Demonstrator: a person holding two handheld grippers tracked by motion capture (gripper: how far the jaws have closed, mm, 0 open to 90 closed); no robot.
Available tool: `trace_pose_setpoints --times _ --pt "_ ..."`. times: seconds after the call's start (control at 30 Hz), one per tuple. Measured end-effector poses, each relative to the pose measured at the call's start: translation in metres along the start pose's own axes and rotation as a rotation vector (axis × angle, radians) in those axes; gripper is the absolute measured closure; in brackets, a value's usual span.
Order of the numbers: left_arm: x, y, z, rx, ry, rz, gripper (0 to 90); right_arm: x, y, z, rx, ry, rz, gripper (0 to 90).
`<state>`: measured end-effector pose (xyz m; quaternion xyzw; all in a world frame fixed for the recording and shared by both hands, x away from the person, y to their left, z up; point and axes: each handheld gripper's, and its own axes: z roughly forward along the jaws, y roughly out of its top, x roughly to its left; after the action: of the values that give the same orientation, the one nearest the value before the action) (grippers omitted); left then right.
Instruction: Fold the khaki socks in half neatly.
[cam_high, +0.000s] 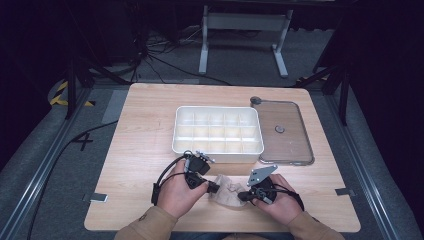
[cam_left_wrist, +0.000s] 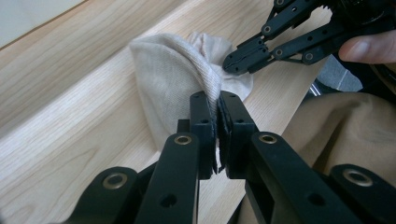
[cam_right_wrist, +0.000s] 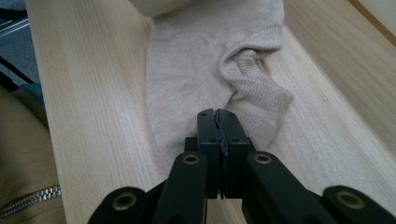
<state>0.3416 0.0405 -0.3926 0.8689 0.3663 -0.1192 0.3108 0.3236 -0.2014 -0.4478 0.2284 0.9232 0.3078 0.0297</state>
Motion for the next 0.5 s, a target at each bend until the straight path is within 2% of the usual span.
trace_pose_setpoints --times 0.37,0.5 --pt "-0.011 0.009 0.010 0.006 -0.011 0.038 85.3 0.001 -0.001 0.001 -0.013 0.004 0.004 89.4" --pt "-0.012 0.012 0.017 0.012 -0.033 0.043 85.3 0.003 -0.001 0.004 -0.037 0.017 0.013 89.2"
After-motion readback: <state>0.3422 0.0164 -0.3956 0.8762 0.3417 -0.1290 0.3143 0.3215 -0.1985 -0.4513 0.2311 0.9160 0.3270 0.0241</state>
